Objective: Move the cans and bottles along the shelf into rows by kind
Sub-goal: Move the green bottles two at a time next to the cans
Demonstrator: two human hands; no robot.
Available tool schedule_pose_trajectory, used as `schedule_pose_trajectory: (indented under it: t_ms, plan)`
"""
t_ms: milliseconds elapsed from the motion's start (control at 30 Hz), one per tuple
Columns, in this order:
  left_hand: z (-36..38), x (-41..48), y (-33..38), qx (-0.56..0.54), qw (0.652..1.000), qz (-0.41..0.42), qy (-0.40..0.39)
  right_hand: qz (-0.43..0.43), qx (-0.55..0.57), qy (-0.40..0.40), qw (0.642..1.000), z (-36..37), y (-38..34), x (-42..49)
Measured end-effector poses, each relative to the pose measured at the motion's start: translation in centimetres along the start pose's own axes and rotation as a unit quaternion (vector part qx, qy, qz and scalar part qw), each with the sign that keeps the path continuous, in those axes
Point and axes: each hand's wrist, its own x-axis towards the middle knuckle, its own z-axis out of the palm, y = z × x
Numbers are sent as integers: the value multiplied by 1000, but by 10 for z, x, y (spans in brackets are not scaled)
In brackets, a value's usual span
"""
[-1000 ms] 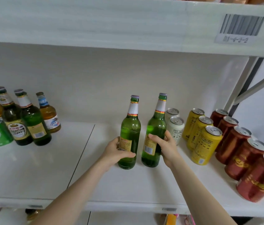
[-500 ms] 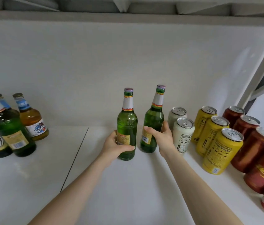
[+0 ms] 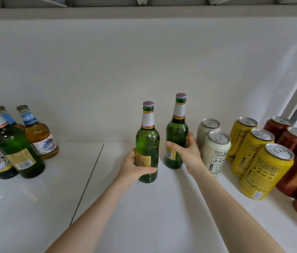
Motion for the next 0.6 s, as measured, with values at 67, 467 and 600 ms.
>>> schedule_pose_trajectory:
  t_ms: [67, 467, 600]
  plan:
    - [-1, -1, -3, 1, 1000, 8, -6, -5, -3, 7, 1000, 1, -1, -2]
    - [-16, -12, -21, 10, 999, 20, -33, -10, -26, 104, 994, 4, 6, -59]
    - [-13, -16, -22, 26, 999, 26, -11, -29, -45, 101, 993, 7, 10, -84]
